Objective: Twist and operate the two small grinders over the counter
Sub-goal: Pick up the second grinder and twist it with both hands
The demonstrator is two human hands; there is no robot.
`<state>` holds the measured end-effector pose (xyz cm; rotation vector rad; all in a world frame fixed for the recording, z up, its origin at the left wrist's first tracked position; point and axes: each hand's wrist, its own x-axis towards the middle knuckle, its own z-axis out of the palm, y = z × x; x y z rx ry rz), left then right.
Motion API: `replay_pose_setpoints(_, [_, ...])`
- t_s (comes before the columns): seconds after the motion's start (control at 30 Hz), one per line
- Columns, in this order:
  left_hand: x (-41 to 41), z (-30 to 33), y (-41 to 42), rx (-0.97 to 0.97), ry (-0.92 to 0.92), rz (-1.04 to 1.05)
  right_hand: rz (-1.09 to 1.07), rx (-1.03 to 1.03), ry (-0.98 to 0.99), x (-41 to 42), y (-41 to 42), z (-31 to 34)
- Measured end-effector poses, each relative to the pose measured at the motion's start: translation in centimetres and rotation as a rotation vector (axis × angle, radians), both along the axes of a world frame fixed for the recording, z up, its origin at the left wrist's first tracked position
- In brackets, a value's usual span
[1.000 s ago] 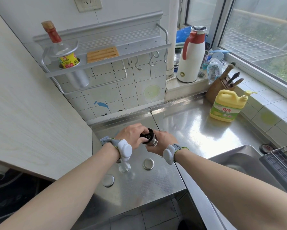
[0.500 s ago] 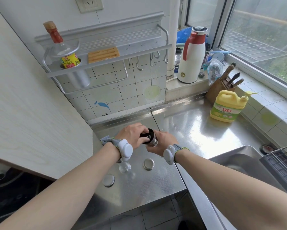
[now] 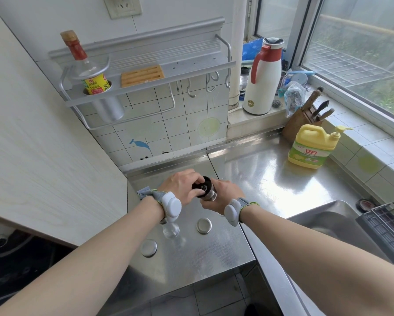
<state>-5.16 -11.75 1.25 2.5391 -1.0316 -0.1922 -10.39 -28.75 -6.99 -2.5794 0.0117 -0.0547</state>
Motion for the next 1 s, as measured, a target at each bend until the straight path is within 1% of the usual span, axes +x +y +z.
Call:
replay_pose_setpoints(0.2, [-0.17,-0.24,-0.22,0.007,-0.020,-0.001,0.002,0.014,0.004,-0.09,-0.06,0.04])
replay_pose_setpoints(0.37, [-0.26,0.19,-0.40,0.039,-0.037,0.052,0.001,-0.009,-0.002,-0.26,0.09,0.24])
replay_pose_setpoints(0.6, [-0.20,0.07,0.02,-0.024,-0.023,-0.031,0.005,0.002,-0.012,-0.31,0.02,0.62])
replay_pose_setpoints(0.83, [-0.05,0.13,-0.24,0.018,-0.028,0.046,-0.003,-0.022,0.014,-0.19,0.31,0.70])
replay_pose_setpoints(1.0, [0.05,-0.11,0.05,-0.009,-0.010,0.004,-0.010,0.010,-0.005,-0.15,0.05,0.40])
